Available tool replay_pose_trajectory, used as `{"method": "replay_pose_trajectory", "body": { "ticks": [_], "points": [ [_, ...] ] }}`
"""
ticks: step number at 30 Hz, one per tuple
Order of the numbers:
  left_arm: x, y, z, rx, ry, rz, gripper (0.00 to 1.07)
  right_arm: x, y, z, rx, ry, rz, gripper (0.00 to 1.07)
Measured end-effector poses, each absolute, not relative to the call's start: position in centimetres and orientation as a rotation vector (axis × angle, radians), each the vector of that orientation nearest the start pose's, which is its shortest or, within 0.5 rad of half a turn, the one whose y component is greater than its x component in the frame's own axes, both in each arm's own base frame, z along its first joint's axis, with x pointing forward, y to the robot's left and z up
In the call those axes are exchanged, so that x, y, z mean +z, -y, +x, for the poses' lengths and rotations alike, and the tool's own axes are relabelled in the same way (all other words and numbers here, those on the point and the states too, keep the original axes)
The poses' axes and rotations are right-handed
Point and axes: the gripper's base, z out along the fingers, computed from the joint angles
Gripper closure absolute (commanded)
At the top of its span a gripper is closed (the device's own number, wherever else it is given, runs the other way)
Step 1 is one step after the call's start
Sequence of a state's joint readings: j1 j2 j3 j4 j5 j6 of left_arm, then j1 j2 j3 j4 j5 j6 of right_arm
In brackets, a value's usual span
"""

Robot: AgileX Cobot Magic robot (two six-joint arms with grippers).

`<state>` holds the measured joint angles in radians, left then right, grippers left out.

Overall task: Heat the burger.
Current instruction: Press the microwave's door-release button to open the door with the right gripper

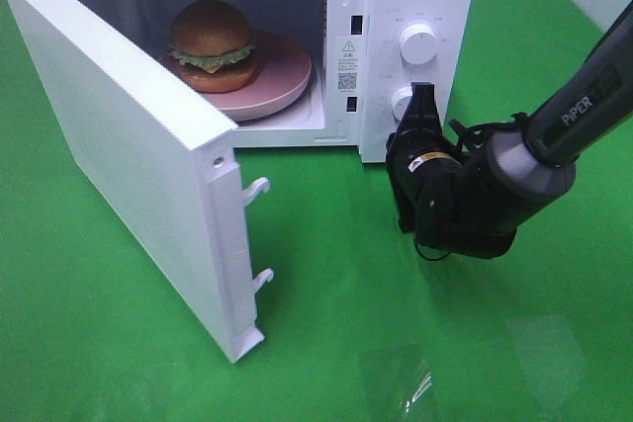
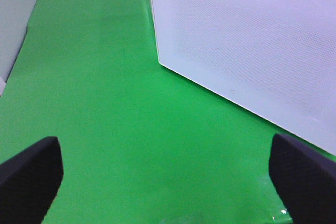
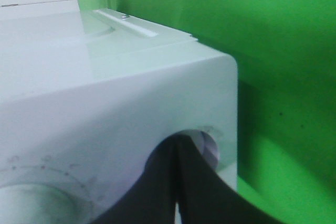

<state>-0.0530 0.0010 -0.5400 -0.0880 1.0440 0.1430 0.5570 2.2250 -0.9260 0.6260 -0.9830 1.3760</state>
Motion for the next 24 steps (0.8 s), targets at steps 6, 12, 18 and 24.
{"method": "replay_pose_trajectory", "body": {
  "ticks": [6, 12, 18, 24],
  "points": [
    [29.0, 0.6, -0.9, -0.046, -1.976, 0.199, 0.07, 7.3, -16.6, 34.8, 1.099, -1.429, 1.418, 1.07],
    [29.0, 0.6, -0.9, -0.046, -1.976, 0.199, 0.07, 7.9, -16.4, 34.1, 1.106, -1.487, 1.399, 1.07],
    [29.0, 0.6, -0.9, -0.046, -1.976, 0.199, 0.07, 8.5, -16.5, 33.2, 1.168, -1.51, 1.39, 1.07],
    [29.0, 0.6, -0.9, -0.046, -1.976, 0.199, 0.07, 10.0, -16.8, 31.4, 1.249, -1.578, 1.308, 1.06]
  ]
}}
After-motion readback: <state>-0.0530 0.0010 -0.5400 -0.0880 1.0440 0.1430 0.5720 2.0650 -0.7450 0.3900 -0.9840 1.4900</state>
